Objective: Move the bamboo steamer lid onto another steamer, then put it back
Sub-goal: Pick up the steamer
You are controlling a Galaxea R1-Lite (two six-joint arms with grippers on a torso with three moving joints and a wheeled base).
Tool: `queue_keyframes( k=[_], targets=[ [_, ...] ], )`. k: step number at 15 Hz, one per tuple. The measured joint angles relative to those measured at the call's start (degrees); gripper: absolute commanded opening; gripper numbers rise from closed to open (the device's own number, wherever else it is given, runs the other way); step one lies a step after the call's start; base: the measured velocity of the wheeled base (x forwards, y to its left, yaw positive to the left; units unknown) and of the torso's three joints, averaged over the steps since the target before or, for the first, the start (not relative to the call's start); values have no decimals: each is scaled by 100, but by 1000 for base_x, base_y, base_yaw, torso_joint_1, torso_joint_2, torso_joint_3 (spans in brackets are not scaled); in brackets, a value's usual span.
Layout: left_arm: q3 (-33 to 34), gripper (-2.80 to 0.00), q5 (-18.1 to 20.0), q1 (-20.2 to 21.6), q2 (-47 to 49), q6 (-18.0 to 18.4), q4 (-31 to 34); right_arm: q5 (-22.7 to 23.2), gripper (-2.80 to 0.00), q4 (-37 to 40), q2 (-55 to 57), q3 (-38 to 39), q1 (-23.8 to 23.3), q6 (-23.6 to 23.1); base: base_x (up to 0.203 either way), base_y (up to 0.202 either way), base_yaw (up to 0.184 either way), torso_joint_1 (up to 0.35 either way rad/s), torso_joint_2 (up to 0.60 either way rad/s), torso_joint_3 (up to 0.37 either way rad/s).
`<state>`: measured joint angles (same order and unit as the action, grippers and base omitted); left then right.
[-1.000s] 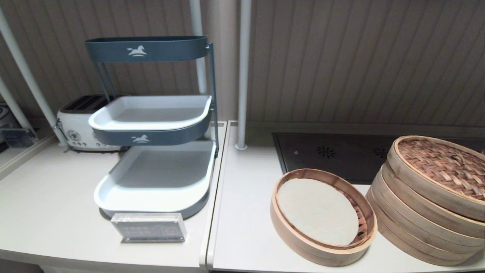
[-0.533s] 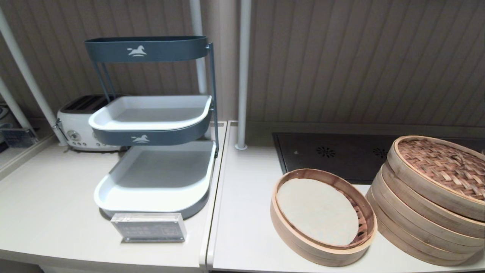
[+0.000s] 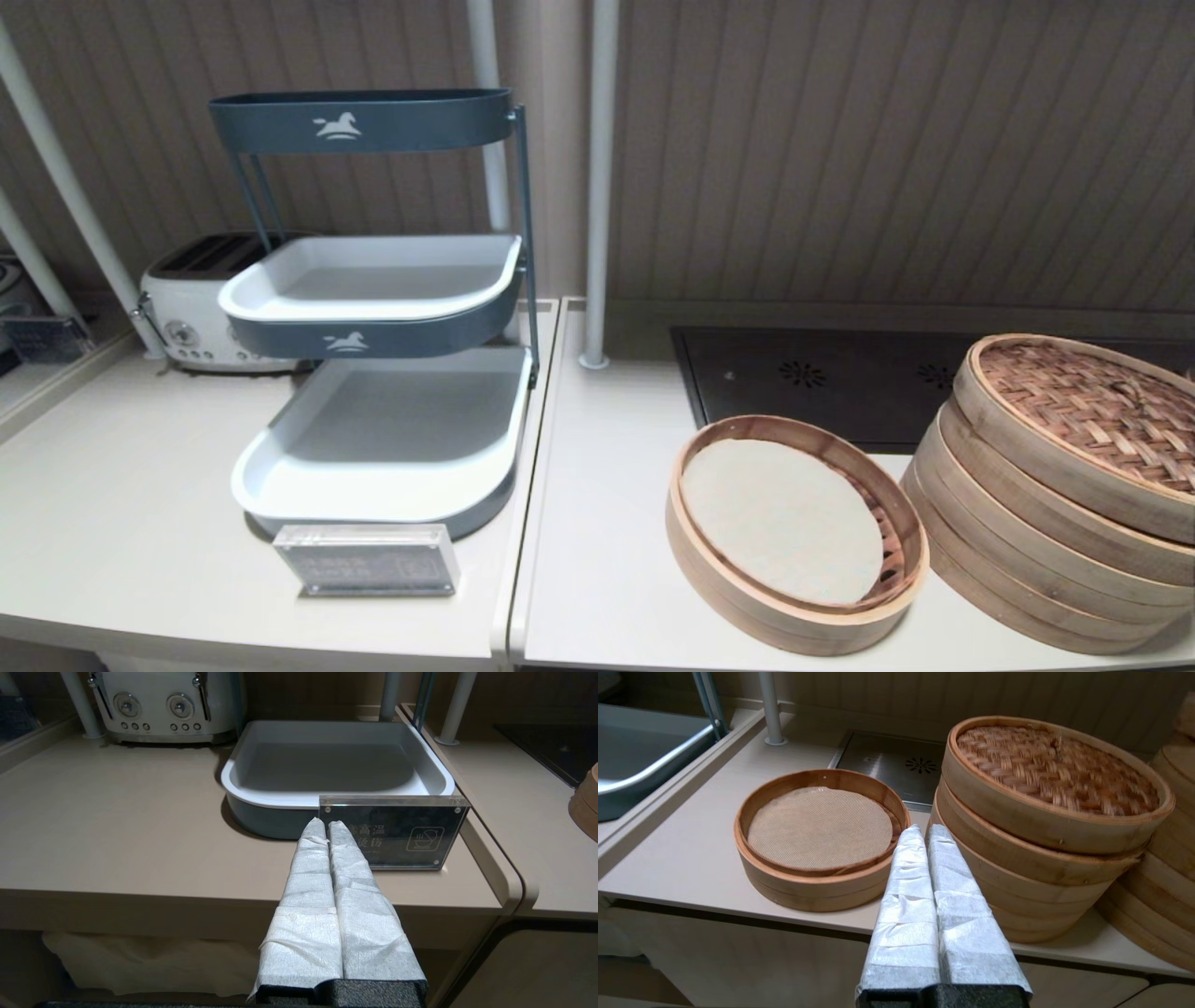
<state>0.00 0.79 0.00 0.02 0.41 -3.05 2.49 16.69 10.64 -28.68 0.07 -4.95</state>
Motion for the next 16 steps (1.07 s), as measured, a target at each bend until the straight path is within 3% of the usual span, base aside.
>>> queue_keyframes(
  k=[5, 8, 11, 16],
  targets=[
    [0, -280, 0, 0, 0, 2, 2, 34, -280, 256, 2308, -2013, -16, 11, 0, 0, 0, 0, 0, 0],
    [0, -280, -2, 0, 0, 2, 0, 48, -280, 494, 4007, -3195, -267, 22, 0, 0, 0, 0, 0, 0],
    [0, -280, -2, 0, 0, 5, 2, 123, -280, 1020, 5649, -4705, -798, 94, 0, 0, 0, 0, 0, 0],
    [0, -280, 0, 0, 0, 2, 2, 624, -280, 2590, 7930, -7445, -1939, 206, 0, 0, 0, 0, 0, 0]
  ],
)
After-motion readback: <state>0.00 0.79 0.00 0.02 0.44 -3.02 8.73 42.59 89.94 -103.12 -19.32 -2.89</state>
